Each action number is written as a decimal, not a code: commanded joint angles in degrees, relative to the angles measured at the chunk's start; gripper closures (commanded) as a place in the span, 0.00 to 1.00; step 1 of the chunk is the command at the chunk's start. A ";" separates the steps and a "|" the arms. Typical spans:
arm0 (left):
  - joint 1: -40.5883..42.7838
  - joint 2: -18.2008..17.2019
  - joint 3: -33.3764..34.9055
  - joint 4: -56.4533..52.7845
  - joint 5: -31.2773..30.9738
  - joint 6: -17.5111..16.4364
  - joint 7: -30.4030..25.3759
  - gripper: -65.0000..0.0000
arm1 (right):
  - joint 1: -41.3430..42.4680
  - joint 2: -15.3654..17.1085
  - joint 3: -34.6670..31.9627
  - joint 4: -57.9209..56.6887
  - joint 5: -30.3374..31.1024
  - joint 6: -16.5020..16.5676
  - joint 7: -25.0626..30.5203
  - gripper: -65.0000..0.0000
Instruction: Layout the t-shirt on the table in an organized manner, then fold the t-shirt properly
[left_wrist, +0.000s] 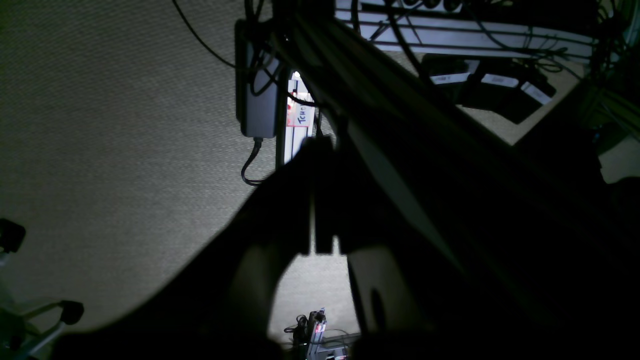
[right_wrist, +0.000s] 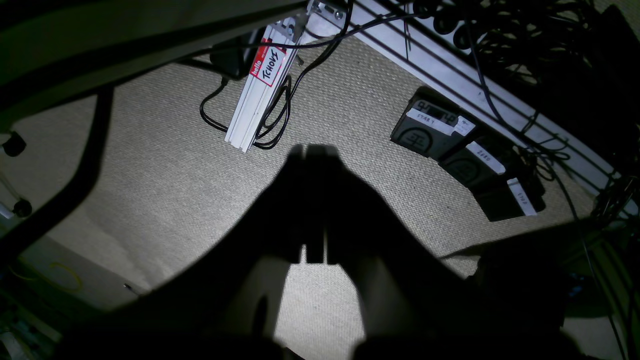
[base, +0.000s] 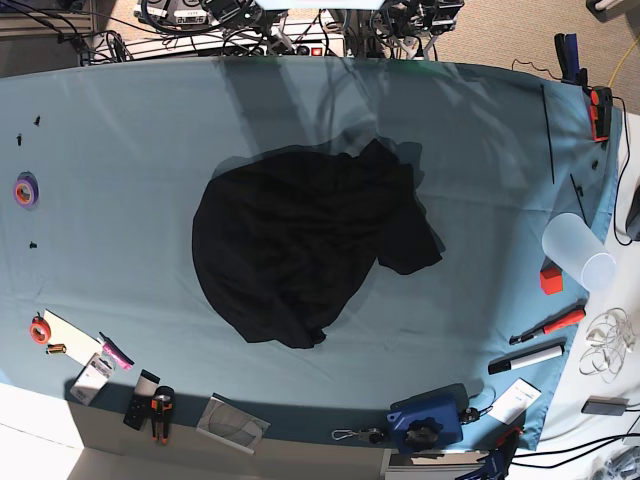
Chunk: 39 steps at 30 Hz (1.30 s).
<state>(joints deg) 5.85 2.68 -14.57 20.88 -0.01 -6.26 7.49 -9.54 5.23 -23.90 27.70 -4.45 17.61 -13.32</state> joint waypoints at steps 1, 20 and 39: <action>0.17 0.33 0.15 0.28 0.26 -0.61 0.11 1.00 | -0.13 0.15 -0.11 0.37 0.55 0.35 -0.02 1.00; 0.17 0.33 0.15 0.28 0.28 -0.61 0.11 1.00 | -0.13 0.15 -0.11 0.37 0.55 0.37 -0.02 1.00; 13.55 -5.79 0.20 11.45 3.87 -0.61 0.61 1.00 | -0.42 9.53 -0.11 0.98 7.89 0.98 -6.58 1.00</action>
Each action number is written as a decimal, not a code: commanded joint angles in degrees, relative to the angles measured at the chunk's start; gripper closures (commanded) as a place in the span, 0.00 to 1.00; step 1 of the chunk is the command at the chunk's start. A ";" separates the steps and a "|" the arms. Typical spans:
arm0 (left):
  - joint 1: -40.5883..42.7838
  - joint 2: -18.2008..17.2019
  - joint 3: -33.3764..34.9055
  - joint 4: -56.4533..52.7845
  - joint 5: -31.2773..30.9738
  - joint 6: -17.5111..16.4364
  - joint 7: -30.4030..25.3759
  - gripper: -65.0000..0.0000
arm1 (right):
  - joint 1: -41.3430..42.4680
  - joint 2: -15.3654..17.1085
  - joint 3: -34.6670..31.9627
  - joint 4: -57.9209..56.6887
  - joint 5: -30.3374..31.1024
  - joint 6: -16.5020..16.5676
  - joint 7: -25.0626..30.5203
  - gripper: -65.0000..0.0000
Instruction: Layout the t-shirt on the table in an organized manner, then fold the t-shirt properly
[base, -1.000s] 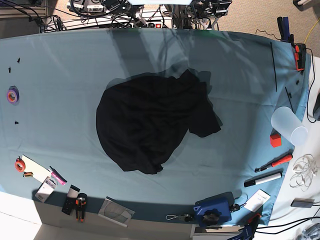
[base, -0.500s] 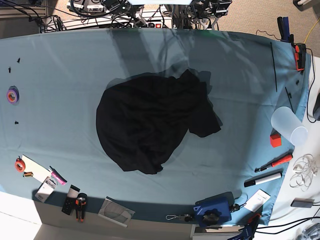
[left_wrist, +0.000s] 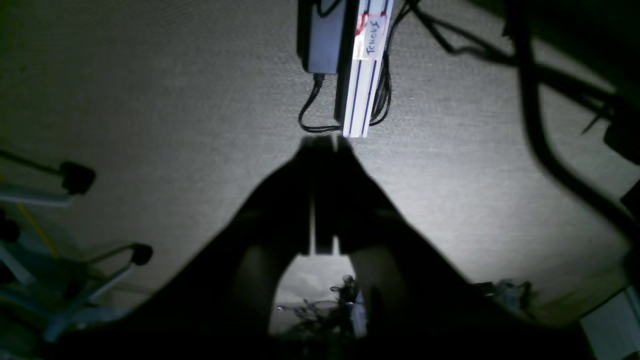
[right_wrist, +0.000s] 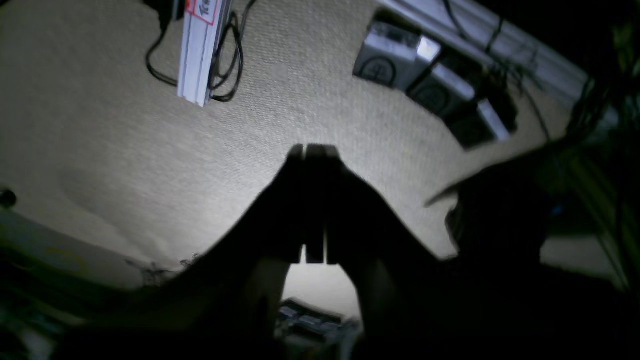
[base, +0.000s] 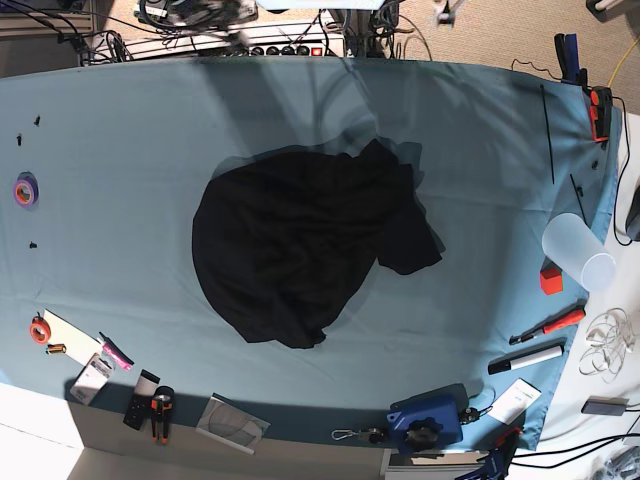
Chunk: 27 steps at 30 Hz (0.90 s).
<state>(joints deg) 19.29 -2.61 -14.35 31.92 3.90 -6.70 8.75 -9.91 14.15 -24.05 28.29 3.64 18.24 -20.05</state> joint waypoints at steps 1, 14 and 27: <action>1.46 -0.94 -0.02 2.19 -0.09 -0.22 -0.63 1.00 | -0.33 1.64 0.04 1.27 1.86 0.35 -1.14 1.00; 21.86 -6.08 -0.07 34.93 -12.39 -0.55 13.05 1.00 | -18.08 17.31 0.17 34.88 12.00 0.31 -12.07 1.00; 40.22 -6.27 -0.09 71.93 -13.16 -0.07 29.38 1.00 | -39.32 20.94 16.79 71.12 17.84 0.22 -18.16 1.00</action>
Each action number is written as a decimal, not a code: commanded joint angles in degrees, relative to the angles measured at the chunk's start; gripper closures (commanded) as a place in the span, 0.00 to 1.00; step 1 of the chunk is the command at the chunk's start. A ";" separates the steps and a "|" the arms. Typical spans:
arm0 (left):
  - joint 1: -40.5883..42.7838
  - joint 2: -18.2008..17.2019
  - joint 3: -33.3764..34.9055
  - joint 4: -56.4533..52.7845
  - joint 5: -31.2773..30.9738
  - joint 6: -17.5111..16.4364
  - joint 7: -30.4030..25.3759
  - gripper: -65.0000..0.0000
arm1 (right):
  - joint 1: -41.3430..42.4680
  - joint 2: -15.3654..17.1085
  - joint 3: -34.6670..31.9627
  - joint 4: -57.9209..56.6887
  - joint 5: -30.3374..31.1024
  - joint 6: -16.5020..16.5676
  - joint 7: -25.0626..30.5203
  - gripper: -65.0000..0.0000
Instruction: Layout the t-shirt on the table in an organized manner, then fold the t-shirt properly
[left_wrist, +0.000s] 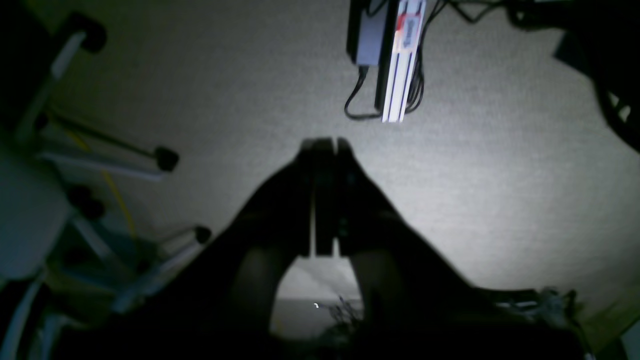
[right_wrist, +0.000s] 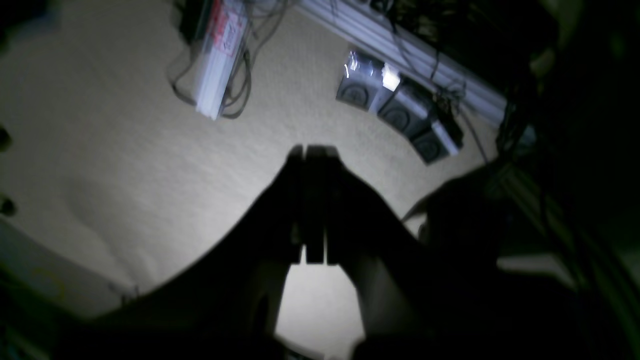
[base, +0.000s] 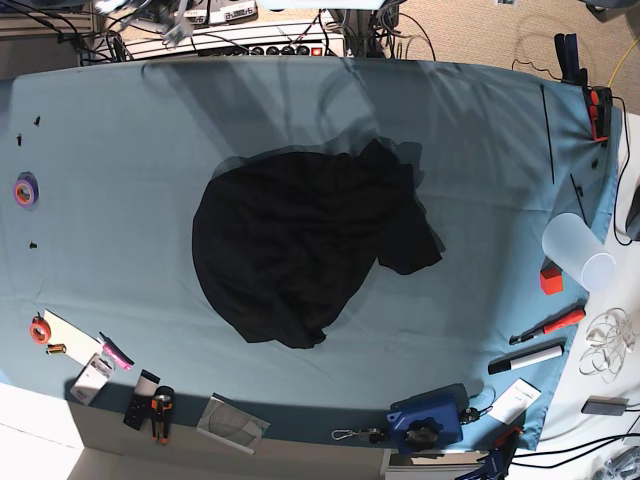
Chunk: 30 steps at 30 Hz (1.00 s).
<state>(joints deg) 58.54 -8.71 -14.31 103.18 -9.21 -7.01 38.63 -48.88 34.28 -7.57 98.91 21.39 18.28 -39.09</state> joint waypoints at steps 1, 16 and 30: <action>1.86 -0.17 -0.11 3.43 -0.04 1.25 0.46 1.00 | -1.46 0.81 2.19 3.48 1.55 0.20 -0.31 1.00; 3.98 0.13 -0.11 31.82 0.59 8.52 -1.60 1.00 | -1.92 0.79 22.38 35.87 8.22 2.03 -4.44 1.00; -10.49 0.13 -0.11 31.82 0.59 7.80 -10.47 0.93 | 8.26 0.79 22.27 35.87 0.22 2.05 -3.50 1.00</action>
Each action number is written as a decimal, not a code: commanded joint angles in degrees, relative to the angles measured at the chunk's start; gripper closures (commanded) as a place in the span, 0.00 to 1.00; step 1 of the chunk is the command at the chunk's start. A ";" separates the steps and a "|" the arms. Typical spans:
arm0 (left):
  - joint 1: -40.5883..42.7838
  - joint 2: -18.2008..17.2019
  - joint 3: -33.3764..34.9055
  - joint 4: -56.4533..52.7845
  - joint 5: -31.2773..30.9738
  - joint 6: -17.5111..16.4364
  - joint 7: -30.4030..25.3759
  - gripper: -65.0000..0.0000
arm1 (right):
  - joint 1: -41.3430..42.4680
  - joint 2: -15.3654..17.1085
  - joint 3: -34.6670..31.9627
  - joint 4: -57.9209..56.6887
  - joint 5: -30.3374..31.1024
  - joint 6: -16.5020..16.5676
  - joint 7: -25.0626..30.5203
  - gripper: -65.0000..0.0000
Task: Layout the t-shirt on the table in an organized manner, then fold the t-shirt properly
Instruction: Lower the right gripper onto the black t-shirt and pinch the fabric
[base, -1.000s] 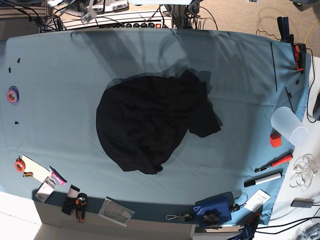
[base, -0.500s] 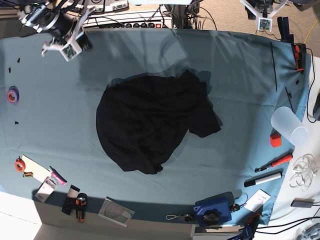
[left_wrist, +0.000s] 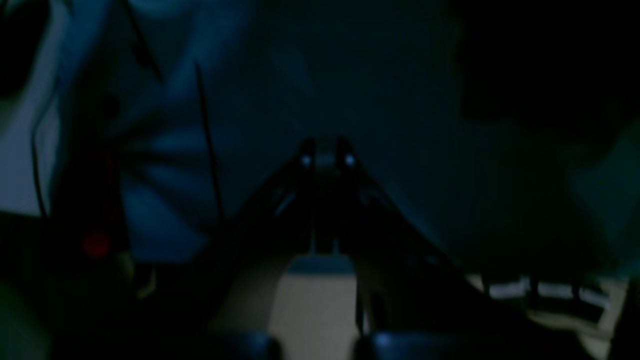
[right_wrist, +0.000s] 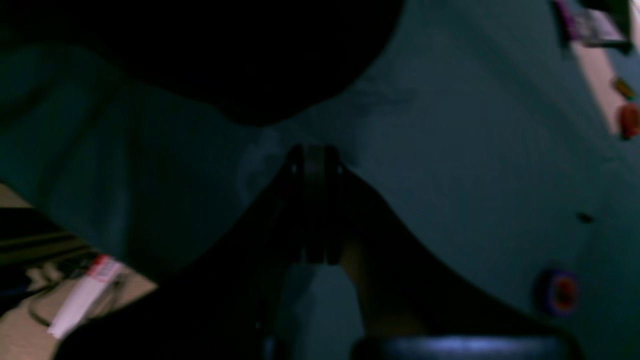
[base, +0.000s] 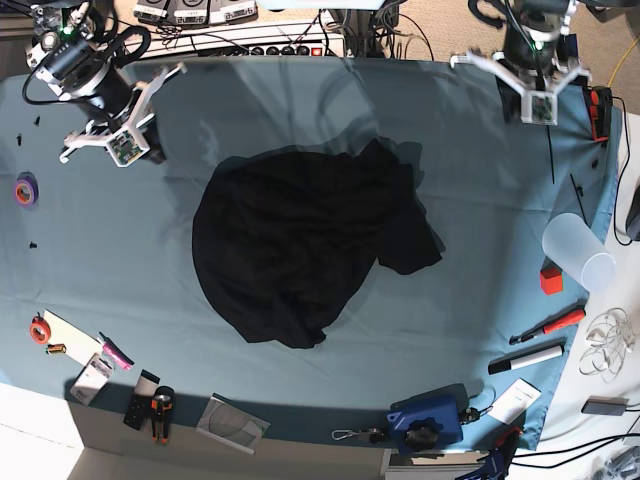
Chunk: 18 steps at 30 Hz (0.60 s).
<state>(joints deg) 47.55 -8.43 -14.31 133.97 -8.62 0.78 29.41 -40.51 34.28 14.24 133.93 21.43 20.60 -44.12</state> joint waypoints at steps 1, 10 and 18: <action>0.33 -0.15 -0.11 1.03 0.02 -1.66 -2.71 0.82 | -0.11 0.79 0.46 0.85 -0.83 -0.24 1.57 1.00; -0.63 -0.13 -0.07 1.03 0.04 -13.53 -6.97 0.37 | 2.82 0.79 -2.32 0.33 -1.79 -0.26 3.19 0.57; -1.03 -0.13 -0.07 1.03 0.02 -12.68 -6.95 0.37 | 15.23 0.79 -24.63 -6.99 -8.33 4.04 2.58 0.57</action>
<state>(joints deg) 46.00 -8.49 -14.28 133.97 -8.21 -12.05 23.90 -25.56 34.26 -11.25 126.06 12.69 25.32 -43.00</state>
